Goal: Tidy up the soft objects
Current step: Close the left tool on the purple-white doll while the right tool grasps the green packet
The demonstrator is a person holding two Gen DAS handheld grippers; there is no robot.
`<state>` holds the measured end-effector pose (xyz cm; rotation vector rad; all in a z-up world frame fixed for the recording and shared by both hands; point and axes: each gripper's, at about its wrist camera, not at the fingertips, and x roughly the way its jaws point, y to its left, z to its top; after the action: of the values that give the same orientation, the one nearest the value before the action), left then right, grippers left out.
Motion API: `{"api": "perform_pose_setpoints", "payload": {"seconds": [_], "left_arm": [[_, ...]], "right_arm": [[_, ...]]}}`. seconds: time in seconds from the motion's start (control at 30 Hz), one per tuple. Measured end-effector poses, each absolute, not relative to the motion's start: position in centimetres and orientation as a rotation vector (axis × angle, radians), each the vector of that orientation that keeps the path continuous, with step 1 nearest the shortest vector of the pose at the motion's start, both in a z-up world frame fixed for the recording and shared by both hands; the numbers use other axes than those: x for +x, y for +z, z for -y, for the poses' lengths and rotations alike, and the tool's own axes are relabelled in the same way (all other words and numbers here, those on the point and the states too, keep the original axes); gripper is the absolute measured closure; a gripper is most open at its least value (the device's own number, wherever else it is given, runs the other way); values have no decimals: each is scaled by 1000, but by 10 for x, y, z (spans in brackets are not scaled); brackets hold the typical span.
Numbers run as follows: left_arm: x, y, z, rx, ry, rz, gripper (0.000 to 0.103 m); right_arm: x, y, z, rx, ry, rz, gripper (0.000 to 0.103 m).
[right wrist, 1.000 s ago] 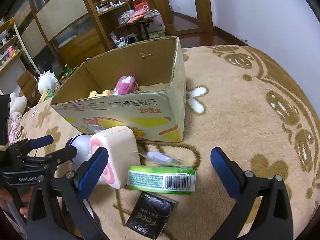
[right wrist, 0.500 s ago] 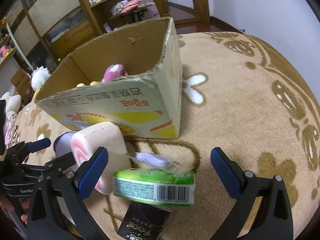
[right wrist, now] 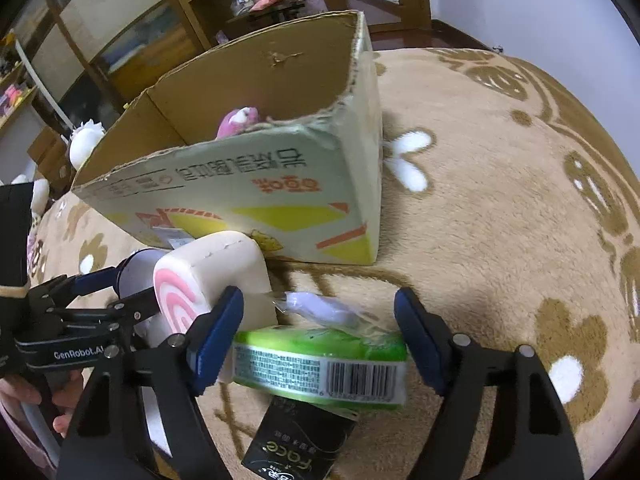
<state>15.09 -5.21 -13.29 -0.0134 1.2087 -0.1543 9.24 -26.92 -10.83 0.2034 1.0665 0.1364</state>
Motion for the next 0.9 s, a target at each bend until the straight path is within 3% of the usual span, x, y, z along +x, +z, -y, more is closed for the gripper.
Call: {"api": "perform_pose_setpoints", "payload": {"seconds": [0.43,0.9], "left_arm": [[146,-125,39,-58,-145,-1219,12],[121,-103,31,-31,-71,-1107,12]], "right_arm": [[91,-109,278,255,153,-1076,23],[85,-95,276,255,179,-1034,25]]}}
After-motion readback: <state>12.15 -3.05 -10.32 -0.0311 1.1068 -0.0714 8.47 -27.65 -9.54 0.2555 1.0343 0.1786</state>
